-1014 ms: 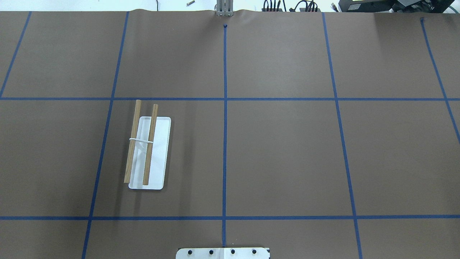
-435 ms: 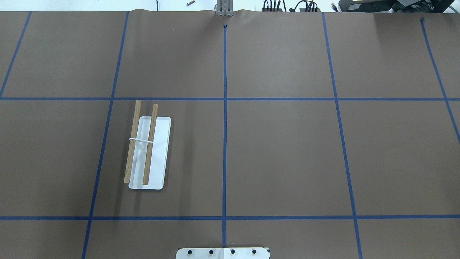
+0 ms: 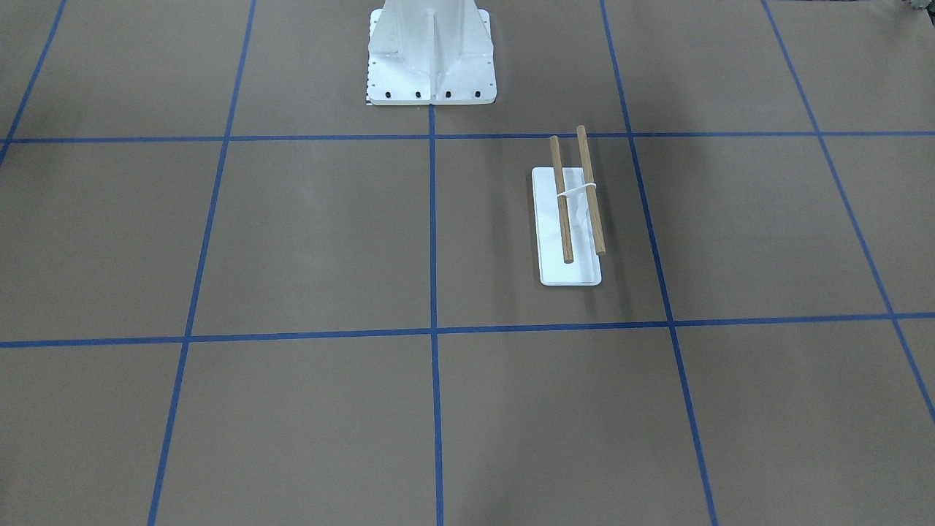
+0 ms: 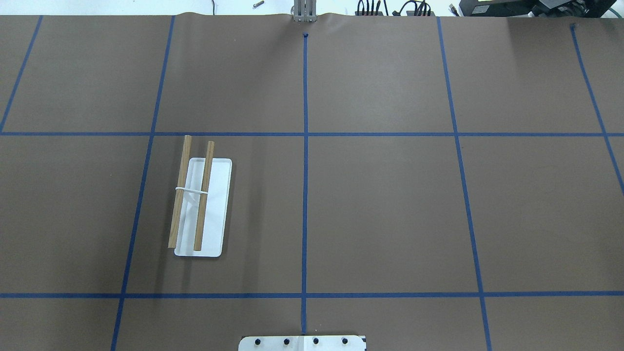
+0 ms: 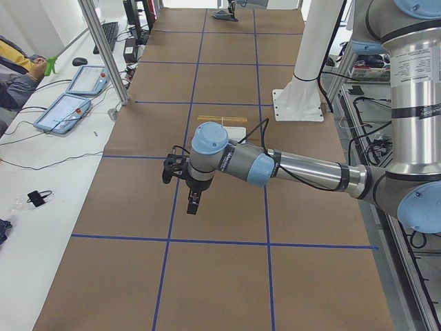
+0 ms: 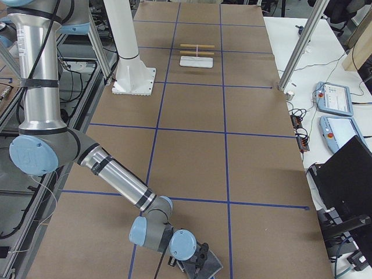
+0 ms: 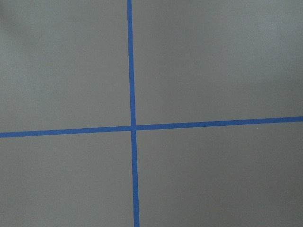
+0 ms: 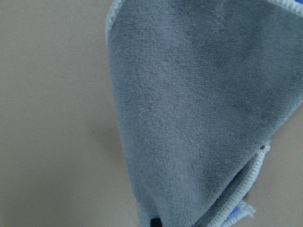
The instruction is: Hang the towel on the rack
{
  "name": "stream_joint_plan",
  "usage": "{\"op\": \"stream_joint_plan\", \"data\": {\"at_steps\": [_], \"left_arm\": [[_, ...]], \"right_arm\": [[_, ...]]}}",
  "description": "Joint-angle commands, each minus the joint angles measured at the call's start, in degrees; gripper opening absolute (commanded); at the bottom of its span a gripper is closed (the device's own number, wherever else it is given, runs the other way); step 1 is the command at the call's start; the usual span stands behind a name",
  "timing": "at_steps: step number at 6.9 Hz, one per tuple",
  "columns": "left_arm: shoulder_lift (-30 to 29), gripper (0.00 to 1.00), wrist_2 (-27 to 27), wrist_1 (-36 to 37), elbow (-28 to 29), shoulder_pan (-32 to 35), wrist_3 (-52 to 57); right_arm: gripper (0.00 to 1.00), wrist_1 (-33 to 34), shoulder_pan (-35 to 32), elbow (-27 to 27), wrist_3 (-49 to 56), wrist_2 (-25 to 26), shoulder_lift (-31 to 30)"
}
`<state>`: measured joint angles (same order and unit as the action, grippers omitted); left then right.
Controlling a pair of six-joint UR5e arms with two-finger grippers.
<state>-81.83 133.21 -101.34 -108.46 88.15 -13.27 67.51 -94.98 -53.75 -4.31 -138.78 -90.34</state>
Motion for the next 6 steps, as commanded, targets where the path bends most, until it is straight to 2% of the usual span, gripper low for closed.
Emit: {"op": "stream_joint_plan", "data": {"at_steps": [1, 3, 4, 5, 6], "left_arm": [[-0.1, 0.98, -0.1, 0.1, 0.0, -0.1, 0.0], [-1.0, 0.98, 0.0, -0.3, -0.5, -0.2, -0.5], [-1.9, 0.98, 0.0, -3.3, -0.3, -0.3, -1.9], [-2.4, 0.98, 3.9, -7.8, 0.5, -0.3, -5.8], [-7.1, 0.98, 7.5, -10.1, 2.4, -0.6, -15.5]], "right_arm": [[0.00, -0.1, 0.1, -1.0, -0.3, -0.3, 0.6], [0.00, 1.1, 0.1, -9.8, -10.1, -2.6, 1.4], [0.00, 2.9, 1.7, -15.2, -16.3, -2.8, 1.6], [0.00, 10.3, 3.3, -23.0, -24.1, -3.2, 3.9], [0.00, 18.7, 5.9, -30.3, -31.3, -5.9, 7.9]]}}
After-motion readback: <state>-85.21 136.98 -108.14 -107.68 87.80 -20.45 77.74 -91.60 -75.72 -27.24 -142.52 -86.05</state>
